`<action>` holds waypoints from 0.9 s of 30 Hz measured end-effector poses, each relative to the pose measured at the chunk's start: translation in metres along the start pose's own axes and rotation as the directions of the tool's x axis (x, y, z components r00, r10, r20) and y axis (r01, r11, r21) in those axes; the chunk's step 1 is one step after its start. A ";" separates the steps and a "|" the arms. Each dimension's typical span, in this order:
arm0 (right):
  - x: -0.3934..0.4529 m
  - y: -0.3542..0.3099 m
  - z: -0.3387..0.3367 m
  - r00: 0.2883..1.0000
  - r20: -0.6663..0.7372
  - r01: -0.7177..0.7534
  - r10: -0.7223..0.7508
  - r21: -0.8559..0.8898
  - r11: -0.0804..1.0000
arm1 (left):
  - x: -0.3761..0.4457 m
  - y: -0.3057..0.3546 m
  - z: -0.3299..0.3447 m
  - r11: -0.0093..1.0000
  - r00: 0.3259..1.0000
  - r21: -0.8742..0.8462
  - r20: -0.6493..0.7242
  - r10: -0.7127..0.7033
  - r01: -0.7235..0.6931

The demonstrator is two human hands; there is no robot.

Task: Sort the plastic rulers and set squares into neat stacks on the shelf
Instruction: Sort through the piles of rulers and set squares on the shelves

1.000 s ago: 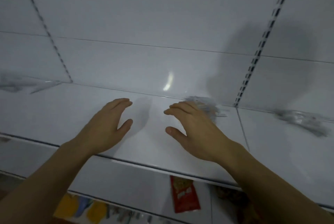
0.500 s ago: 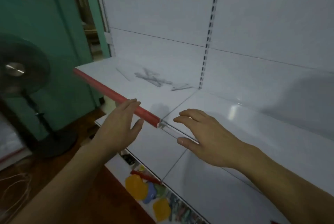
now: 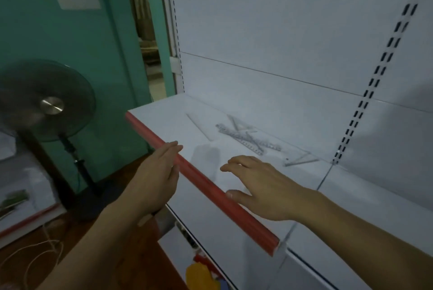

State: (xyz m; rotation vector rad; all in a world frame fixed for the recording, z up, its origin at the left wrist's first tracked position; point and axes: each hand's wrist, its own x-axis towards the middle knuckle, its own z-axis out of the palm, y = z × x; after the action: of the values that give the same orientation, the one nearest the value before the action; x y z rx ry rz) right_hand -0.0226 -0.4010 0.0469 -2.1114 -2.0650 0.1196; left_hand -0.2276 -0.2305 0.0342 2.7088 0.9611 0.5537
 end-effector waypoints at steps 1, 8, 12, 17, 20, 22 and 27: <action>0.014 0.007 0.000 1.000 0.010 -0.012 0.012 0.006 1.000 | 0.013 -0.006 0.002 1.000 1.000 0.002 0.000 0.007 -0.007; 0.077 0.061 0.006 0.988 0.009 -0.156 0.156 0.025 0.987 | 0.098 -0.032 0.030 0.992 0.993 -0.081 0.057 0.106 -0.101; 0.083 0.093 0.007 0.950 -0.006 -0.313 0.314 0.026 0.949 | 0.161 -0.029 0.055 0.964 0.965 -0.142 0.108 0.241 -0.225; 0.088 0.120 0.010 0.853 -0.079 -0.521 0.516 -0.066 0.851 | 0.226 -0.011 0.093 0.854 0.837 -0.256 0.207 0.507 -0.454; 0.096 0.122 0.017 0.761 -0.061 -0.648 0.645 -0.072 0.758 | 0.254 -0.002 0.112 0.767 0.719 -0.253 0.269 0.641 -0.589; 0.099 0.125 0.022 0.726 -0.084 -0.686 0.682 -0.034 0.727 | 0.271 0.002 0.119 0.705 0.646 -0.239 0.283 0.709 -0.668; 0.098 0.121 0.031 0.622 -0.208 -0.765 0.755 0.047 0.643 | 0.308 0.011 0.131 0.572 0.458 -0.374 0.354 0.815 -0.730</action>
State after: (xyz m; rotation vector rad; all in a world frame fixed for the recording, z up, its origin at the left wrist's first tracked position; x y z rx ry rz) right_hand 0.0933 -0.3028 0.0005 -2.7425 -0.9256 -0.0443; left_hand 0.0532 -0.0513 0.0041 2.7587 -0.5240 0.0082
